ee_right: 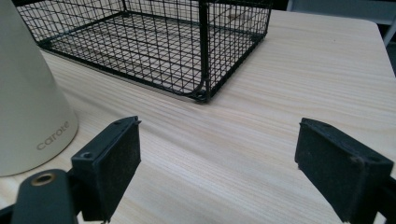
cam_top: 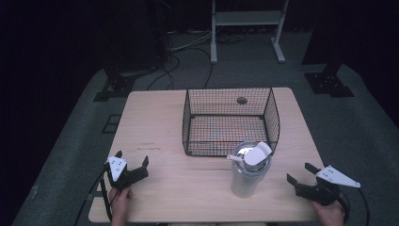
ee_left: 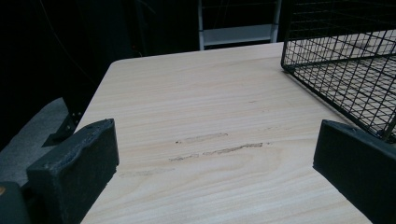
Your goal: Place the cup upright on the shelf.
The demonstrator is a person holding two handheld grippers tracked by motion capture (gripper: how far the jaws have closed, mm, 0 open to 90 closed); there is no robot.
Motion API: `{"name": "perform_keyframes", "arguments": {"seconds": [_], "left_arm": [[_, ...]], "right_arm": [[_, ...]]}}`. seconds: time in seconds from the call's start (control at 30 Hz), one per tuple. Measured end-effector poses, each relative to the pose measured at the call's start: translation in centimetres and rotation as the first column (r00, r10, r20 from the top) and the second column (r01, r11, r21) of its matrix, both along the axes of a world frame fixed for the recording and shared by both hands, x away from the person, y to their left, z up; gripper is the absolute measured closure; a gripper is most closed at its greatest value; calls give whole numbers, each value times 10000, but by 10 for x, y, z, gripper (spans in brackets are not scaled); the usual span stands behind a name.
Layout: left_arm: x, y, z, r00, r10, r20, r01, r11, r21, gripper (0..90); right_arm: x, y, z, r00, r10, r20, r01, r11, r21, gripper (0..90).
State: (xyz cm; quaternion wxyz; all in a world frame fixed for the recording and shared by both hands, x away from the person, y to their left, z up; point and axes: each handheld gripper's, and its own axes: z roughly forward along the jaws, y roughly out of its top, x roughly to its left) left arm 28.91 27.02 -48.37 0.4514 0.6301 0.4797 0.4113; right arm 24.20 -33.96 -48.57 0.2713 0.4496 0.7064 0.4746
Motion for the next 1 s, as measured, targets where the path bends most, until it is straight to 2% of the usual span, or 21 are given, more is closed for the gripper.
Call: {"name": "perform_keyframes", "arguments": {"seconds": [0.2, 0.27, 0.3, 0.33, 0.5, 0.6, 0.77, 0.8, 0.9, 0.97, 1.0], "left_arm": [[0, 0, 0, 10000, 56, -48, -55, 10000, 12, 0], [0, 0, 0, 10000, 53, -56, -53, 10000, 3, 0], [0, 0, 0, 10000, 53, -56, -53, 10000, 3, 0], [0, -1, 0, 10000, 23, -47, -23, 10000, 1, 0], [0, -1, 0, 10000, 21, -33, -21, 10000, 2, 0], [0, 0, 0, 10000, 16, -53, -16, 10000, -34, 0], [0, 1, 0, 10000, 41, -62, -42, 10000, -83, 0], [0, 1, 0, 10000, 41, -57, -42, 9999, -105, 0], [0, 1, 0, 10000, 39, -60, -40, 9999, -117, 0], [0, 1, 0, 10000, 29, -56, -30, 9999, -151, 0], [0, 1, 0, 10000, 25, -76, -26, 9999, -166, 0]], "right_arm": [[-1, 2, 6, 9991, 385, 154, -385, 9993, 37, 133], [-1, 5, 11, 9967, 781, 234, -783, 9969, 87, 133], [-1, 5, 11, 9967, 781, 234, -783, 9969, 87, 133], [-2, 9, 15, 9937, 1084, 265, -1087, 9940, 102, 132], [-4, 17, 25, 9863, 1610, 370, -1605, 9869, -172, 126], [-5, 25, 32, 9799, 1979, 240, -1973, 9800, -254, 126], [-4, 30, 37, 9736, 2266, 286, -2265, 9740, -73, 126], [-4, 32, 39, 9688, 2464, 271, -2464, 9692, -33, 126], [-4, 34, 42, 9667, 2546, 258, -2544, 9670, -123, 126], [-5, 35, 44, 9634, 2664, 296, -2659, 9638, -182, 126], [-6, 37, 46, 9590, 2818, 291, -2814, 9594, -170, 126]]}}
